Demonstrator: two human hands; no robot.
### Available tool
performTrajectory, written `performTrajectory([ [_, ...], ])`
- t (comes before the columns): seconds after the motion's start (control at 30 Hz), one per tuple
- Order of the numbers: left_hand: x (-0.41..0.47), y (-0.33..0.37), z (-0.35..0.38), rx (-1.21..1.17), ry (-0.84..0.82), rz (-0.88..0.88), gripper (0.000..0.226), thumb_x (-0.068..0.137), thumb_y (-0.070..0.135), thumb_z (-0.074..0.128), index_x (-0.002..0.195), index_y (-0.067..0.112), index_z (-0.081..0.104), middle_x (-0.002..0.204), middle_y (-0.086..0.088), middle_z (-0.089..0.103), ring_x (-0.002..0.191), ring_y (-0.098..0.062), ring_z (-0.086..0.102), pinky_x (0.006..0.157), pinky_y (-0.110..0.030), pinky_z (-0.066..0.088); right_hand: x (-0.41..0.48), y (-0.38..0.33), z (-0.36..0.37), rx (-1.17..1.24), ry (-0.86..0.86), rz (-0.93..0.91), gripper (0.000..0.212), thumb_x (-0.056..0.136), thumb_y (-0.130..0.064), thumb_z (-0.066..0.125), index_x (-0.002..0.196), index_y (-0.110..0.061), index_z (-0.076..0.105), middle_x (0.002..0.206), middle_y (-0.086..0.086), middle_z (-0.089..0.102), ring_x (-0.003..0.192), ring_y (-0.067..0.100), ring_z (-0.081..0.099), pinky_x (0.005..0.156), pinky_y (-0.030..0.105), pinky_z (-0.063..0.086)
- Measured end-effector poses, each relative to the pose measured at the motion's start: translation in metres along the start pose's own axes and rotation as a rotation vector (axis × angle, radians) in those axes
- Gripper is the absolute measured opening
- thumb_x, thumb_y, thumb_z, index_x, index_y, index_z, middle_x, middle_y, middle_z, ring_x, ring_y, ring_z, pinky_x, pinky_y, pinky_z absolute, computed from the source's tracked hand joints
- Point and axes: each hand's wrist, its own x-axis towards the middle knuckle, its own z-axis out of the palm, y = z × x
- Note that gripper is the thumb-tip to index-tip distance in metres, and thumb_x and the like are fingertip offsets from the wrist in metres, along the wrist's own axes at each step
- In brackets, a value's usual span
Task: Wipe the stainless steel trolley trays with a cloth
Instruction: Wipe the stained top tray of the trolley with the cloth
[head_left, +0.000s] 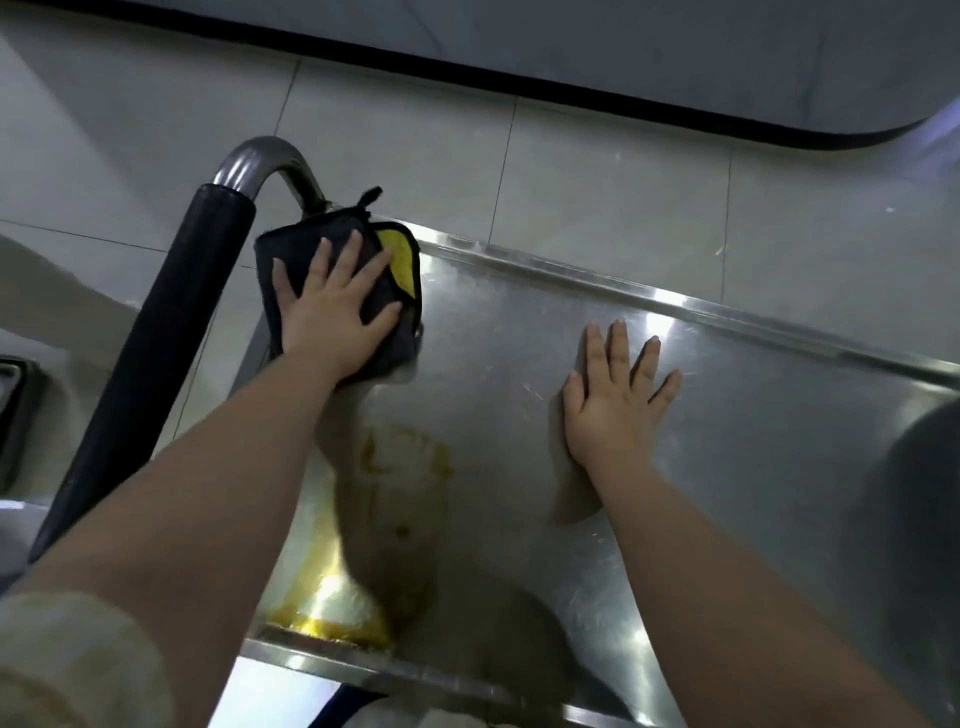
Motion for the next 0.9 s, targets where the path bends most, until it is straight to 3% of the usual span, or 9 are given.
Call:
performTrajectory([
  [0.17,0.004,0.024,0.005,0.033,0.008,0.046,0.066,0.089,0.066,0.022,0.151,0.047,0.005,0.164,0.005,-0.001,0.149,-0.029,0.003,0.113,-0.063,0.003,-0.001,0.0,0.001,-0.024,0.007,0.006,0.061,0.095,-0.05,0.002,0.151,-0.035,-0.015,0.163,-0.003,-0.01,0.146,0.032,-0.018,0.112,0.062,-0.016],
  [0.3,0.01,0.077,0.005,0.048,-0.009,0.261,0.069,0.088,0.065,0.025,0.152,0.045,0.008,0.164,0.005,-0.006,0.149,-0.03,0.001,0.113,-0.063,0.003,-0.001,-0.002,0.0,-0.02,0.017,0.007,0.062,0.095,-0.048,0.006,0.153,-0.033,-0.007,0.164,-0.003,-0.006,0.147,0.033,-0.015,0.112,0.062,-0.014],
  [0.43,0.002,0.116,0.009,0.086,-0.045,0.512,0.069,0.088,0.066,0.024,0.152,0.046,0.006,0.163,0.008,-0.005,0.15,-0.026,-0.004,0.115,-0.061,-0.002,-0.001,-0.001,-0.002,-0.034,0.005,0.012,0.063,0.092,-0.05,0.004,0.152,-0.036,-0.01,0.164,-0.004,-0.009,0.147,0.032,-0.016,0.113,0.061,-0.014],
  [0.53,0.002,0.107,0.008,0.073,-0.047,0.565,0.07,0.086,0.07,0.02,0.151,0.049,0.007,0.163,0.011,-0.004,0.15,-0.02,-0.004,0.115,-0.06,-0.004,-0.001,-0.003,-0.003,-0.028,-0.002,0.025,0.064,0.09,-0.051,0.001,0.152,-0.038,-0.011,0.163,-0.006,-0.01,0.147,0.03,-0.017,0.113,0.061,-0.014],
  [0.6,0.006,0.088,0.005,0.042,-0.028,0.497,0.069,0.086,0.071,0.024,0.15,0.05,0.01,0.163,0.012,-0.002,0.15,-0.019,-0.002,0.115,-0.061,-0.002,0.0,-0.004,-0.005,-0.021,-0.016,0.029,0.065,0.089,-0.052,0.001,0.152,-0.038,-0.01,0.163,-0.007,-0.011,0.147,0.03,-0.017,0.114,0.061,-0.013],
  [0.73,0.016,0.023,-0.003,-0.017,0.009,0.144,0.067,0.09,0.069,0.027,0.15,0.049,0.008,0.163,0.01,-0.003,0.15,-0.022,-0.001,0.112,-0.064,-0.001,-0.001,-0.002,-0.006,0.001,-0.019,0.016,0.065,0.09,-0.053,0.001,0.152,-0.038,-0.011,0.163,-0.007,-0.011,0.147,0.03,-0.017,0.114,0.06,-0.014],
  [0.9,0.001,0.011,0.002,0.018,0.024,0.039,0.066,0.09,0.07,0.012,0.151,0.047,0.003,0.164,0.008,-0.001,0.15,-0.026,-0.003,0.112,-0.065,-0.006,-0.001,-0.004,-0.004,-0.026,-0.02,0.027,0.064,0.091,-0.05,0.002,0.152,-0.036,-0.013,0.163,-0.005,-0.013,0.147,0.032,-0.018,0.113,0.062,-0.013],
])
